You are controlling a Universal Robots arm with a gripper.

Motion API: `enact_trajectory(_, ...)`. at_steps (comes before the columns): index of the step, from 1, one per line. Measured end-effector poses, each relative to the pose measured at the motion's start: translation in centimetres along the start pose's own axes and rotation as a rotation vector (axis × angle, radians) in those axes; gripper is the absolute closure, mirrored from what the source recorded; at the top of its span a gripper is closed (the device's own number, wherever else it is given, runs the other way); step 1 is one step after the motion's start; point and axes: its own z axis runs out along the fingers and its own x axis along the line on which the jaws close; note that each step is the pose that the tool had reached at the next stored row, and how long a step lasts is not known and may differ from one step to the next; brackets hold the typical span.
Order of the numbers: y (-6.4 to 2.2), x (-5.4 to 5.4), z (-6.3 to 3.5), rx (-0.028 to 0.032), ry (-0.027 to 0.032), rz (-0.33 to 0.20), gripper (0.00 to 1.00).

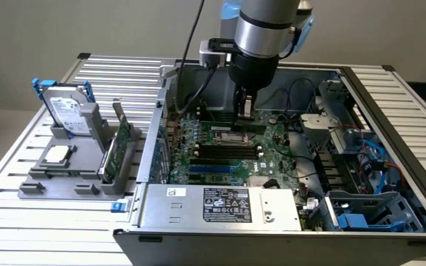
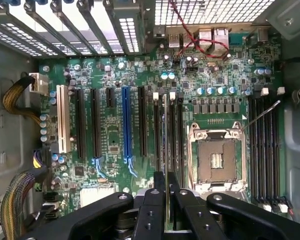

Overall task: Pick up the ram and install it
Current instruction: 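Insert the ram into the slot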

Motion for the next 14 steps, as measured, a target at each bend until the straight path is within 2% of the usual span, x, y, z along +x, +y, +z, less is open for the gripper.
enact_trajectory(14,-0.02,0.2,2.55,0.0004,0.0035,-0.049,0.86)
